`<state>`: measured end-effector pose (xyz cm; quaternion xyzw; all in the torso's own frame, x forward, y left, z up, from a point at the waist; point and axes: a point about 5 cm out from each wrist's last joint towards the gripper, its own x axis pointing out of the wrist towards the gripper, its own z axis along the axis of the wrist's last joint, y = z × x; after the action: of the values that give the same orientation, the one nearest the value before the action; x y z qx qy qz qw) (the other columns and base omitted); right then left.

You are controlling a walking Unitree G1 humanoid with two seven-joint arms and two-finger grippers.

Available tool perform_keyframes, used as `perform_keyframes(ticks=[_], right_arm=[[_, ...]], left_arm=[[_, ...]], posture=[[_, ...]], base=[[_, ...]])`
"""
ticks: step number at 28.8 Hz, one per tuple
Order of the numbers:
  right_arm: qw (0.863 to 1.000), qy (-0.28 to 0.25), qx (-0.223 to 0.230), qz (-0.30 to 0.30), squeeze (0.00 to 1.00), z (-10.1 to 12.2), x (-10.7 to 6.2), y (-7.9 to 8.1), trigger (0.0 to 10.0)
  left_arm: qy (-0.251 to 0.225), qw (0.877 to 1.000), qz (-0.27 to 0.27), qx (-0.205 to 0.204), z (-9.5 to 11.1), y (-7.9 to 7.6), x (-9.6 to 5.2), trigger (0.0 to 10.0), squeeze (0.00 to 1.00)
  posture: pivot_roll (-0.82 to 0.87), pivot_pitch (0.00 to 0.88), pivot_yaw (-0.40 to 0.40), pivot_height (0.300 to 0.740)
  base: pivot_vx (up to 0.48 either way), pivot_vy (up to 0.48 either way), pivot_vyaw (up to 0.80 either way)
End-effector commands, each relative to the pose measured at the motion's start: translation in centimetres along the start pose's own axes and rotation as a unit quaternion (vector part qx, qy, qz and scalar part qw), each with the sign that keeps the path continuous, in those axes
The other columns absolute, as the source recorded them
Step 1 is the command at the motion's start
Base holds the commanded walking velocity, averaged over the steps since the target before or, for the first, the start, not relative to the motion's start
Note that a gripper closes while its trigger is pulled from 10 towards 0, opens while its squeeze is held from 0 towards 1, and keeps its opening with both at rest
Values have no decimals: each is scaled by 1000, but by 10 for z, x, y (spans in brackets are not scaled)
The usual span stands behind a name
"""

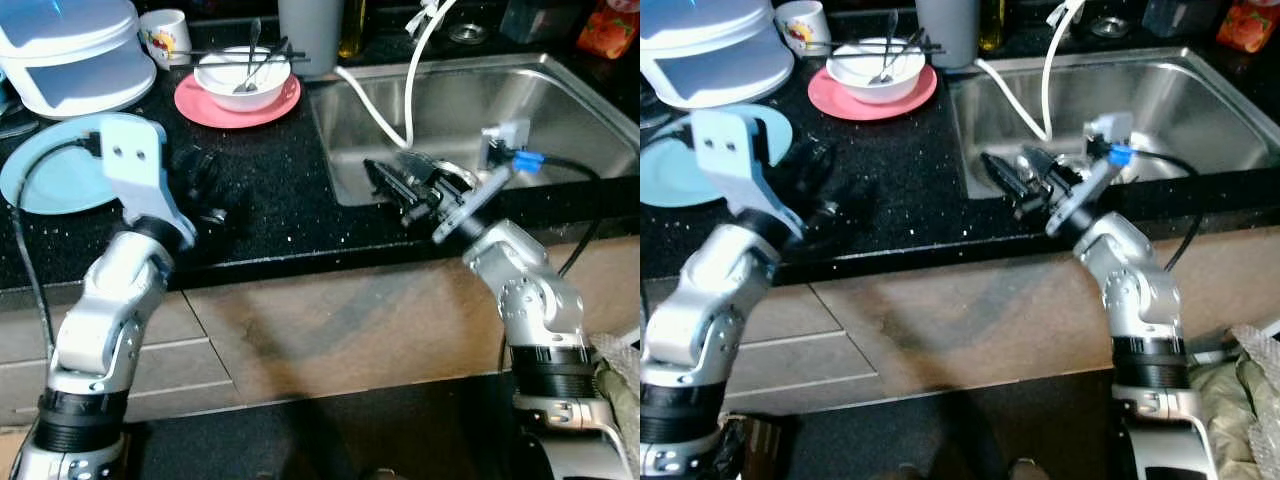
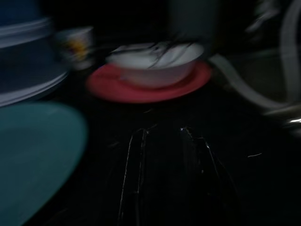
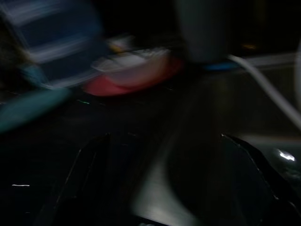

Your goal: Kitchen organization

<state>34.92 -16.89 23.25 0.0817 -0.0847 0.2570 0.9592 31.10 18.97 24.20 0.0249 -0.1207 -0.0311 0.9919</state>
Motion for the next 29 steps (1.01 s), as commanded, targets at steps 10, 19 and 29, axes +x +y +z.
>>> perform_keyframes(ticks=[10,19,29], right_arm=[[996,-2,-65,-68,0,1,12,2,10000],[995,-3,-63,-75,0,-6,16,9,10000],[995,10,-55,-77,0,-17,15,15,10000]], left_arm=[[35,996,65,44,-11,20,-2,10000,0],[42,997,50,45,-18,14,-11,10000,0],[33,999,25,31,-16,6,-12,10000,0]], posture=[[35,132,16,740],[34,131,14,740],[33,120,15,740]], base=[[0,0,0],[0,0,0],[0,0,0]])
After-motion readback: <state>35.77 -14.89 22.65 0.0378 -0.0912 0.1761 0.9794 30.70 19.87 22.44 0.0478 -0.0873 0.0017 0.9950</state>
